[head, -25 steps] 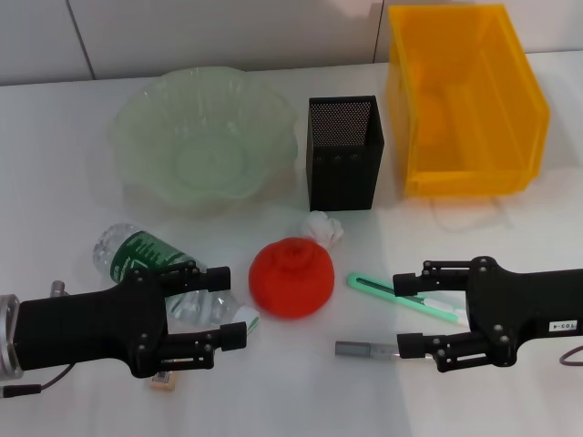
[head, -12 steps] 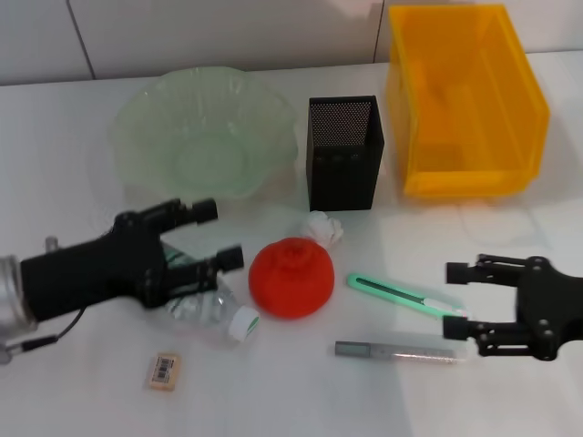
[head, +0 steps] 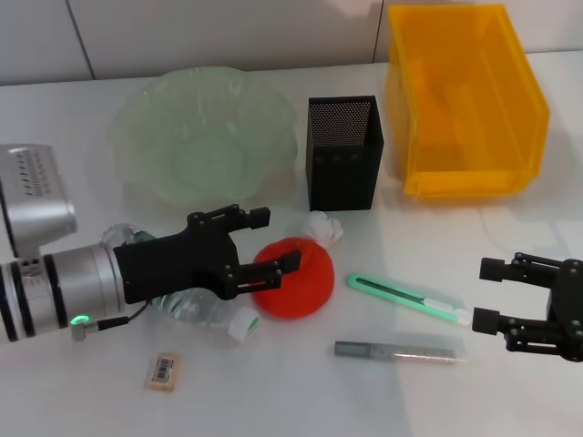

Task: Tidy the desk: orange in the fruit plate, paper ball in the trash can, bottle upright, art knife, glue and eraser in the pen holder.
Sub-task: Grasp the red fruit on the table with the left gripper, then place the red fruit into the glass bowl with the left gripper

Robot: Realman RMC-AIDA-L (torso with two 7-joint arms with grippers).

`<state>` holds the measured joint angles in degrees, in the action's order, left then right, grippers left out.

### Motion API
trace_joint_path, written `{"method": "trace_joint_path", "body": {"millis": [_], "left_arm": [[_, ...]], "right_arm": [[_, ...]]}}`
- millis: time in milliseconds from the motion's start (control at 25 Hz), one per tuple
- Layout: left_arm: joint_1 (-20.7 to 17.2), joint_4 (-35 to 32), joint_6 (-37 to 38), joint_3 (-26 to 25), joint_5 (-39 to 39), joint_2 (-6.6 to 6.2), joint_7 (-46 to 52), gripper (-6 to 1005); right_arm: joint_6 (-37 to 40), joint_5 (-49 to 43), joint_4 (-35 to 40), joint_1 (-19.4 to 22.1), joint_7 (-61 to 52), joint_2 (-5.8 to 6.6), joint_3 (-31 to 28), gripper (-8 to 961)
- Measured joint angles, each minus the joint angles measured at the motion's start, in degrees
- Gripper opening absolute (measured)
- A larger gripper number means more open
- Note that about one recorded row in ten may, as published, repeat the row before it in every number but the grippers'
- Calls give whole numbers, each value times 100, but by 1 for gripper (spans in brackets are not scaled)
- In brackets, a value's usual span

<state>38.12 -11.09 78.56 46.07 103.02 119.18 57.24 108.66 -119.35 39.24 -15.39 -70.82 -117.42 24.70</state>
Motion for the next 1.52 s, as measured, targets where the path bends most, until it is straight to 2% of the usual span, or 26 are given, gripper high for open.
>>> {"method": "trace_joint_path", "body": {"millis": [280,400,600,1000,1080,1160,1200,1240,1360,1400,1520], "left_arm": [[91,162,-229,62,37,0,-65,797],[243,347,-503,205,40,1,-68,796],[333,417,-709,319,41,0,-69,638],[377,406,-838,398,7,0,-80,193],[368,384,-761,393,7,0,-80,185],[318,285,-454,356,-23,-2,-62,177],[170,20,120,251,-200,-15,-26,173],[170,20,120,251,-200,-15,-26,168],[-127,-567,848,170,-643,-30,87,156],[-304,-1068,1051,172,-958,-34,313,152],[-382,-1361,888,173,-1219,-35,489,129]], "right_arm": [[4,0,-3,-44,5,1,-4,776],[6,0,-4,-81,6,1,-7,776],[6,0,-4,-102,3,0,-10,776],[6,0,-16,-86,-19,-5,-10,776],[6,0,-19,-79,-21,-7,-10,776],[6,0,-19,-68,-26,-8,-9,776],[6,0,-10,-65,-31,-8,-9,775],[6,0,-10,-65,-31,-8,-9,775],[6,0,-18,-64,-33,-9,-10,775],[5,0,-28,-71,-34,-9,-9,775],[1,0,-32,-88,-34,-9,-9,775]]}}
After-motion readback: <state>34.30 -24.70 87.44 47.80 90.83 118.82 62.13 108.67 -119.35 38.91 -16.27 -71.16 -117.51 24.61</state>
